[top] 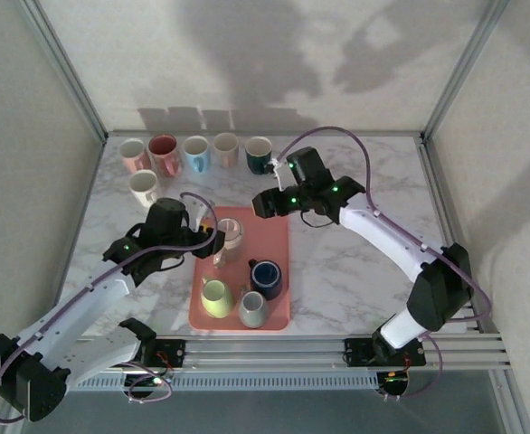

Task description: Turn the mug right side up

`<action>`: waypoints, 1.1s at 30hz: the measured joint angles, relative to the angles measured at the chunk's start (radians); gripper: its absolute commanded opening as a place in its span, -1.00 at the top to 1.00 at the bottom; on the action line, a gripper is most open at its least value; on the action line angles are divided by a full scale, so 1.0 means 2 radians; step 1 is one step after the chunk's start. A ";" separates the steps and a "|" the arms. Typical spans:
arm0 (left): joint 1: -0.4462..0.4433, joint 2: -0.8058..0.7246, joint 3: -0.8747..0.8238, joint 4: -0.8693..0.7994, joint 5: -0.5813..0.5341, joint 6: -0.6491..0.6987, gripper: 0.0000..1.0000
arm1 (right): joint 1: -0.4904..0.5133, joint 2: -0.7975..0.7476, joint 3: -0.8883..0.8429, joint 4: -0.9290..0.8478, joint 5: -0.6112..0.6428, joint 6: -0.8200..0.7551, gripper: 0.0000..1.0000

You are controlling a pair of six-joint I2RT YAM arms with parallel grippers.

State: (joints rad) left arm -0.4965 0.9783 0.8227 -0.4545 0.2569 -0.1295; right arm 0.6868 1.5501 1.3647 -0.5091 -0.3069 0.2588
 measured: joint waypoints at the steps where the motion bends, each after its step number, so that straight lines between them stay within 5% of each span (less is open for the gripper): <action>1: -0.006 0.006 0.011 -0.008 -0.011 -0.019 -0.09 | 0.000 -0.004 -0.007 -0.001 0.000 0.002 -0.18; 11: -0.054 0.048 0.033 -0.070 -0.048 -0.121 -0.04 | -0.010 -0.017 -0.053 -0.002 -0.001 0.025 -0.19; 33: -0.063 0.158 0.046 -0.099 -0.054 -0.109 -0.03 | -0.027 -0.054 -0.072 -0.002 -0.004 0.035 -0.20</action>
State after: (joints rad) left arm -0.6228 1.2934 0.9142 -0.6518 0.1497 -0.3485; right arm 0.6327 1.4422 1.2205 -0.5121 -0.3149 0.3298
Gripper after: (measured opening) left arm 0.518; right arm 0.600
